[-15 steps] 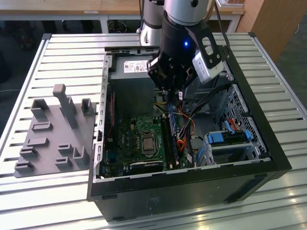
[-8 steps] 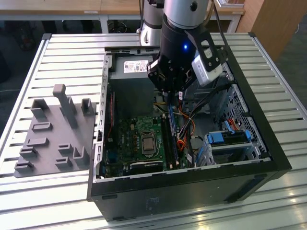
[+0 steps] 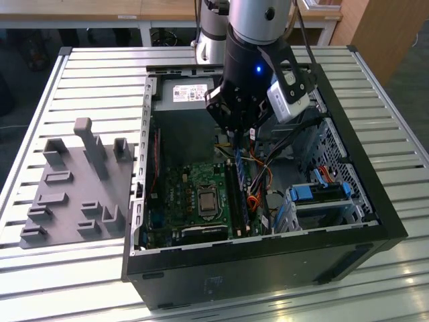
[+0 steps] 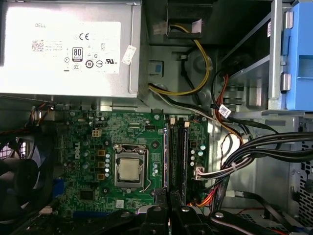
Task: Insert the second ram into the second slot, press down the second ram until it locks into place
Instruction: 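Press down the second ram until it locks into place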
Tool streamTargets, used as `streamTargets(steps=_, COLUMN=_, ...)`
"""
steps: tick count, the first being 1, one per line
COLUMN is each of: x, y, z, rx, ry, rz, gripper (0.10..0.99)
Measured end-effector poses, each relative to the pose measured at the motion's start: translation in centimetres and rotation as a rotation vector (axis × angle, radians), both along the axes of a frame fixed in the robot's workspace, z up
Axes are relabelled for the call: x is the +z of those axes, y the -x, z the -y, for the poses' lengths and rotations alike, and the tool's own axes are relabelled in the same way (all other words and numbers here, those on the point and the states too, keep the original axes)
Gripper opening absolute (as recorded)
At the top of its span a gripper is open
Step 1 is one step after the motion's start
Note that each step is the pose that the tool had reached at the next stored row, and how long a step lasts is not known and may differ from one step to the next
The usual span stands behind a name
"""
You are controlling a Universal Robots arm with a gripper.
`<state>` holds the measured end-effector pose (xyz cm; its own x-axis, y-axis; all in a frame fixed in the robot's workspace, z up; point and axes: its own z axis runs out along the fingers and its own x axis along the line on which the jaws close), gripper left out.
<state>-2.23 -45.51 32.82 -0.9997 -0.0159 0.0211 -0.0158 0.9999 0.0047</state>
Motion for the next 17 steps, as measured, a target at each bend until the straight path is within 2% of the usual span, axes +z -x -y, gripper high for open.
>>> streamTargets(steps=7, x=-0.29, y=0.0, z=0.0, rx=0.0, ry=0.0, rz=-0.0044, gripper=0.137)
streamTargets(steps=12, x=-0.59, y=0.01, z=0.0, rx=0.0, ry=0.0, rz=-0.0149, gripper=0.137)
streamTargets(steps=17, x=-0.87, y=0.0, z=0.0, rx=0.0, ry=0.0, rz=-0.0173, gripper=0.137)
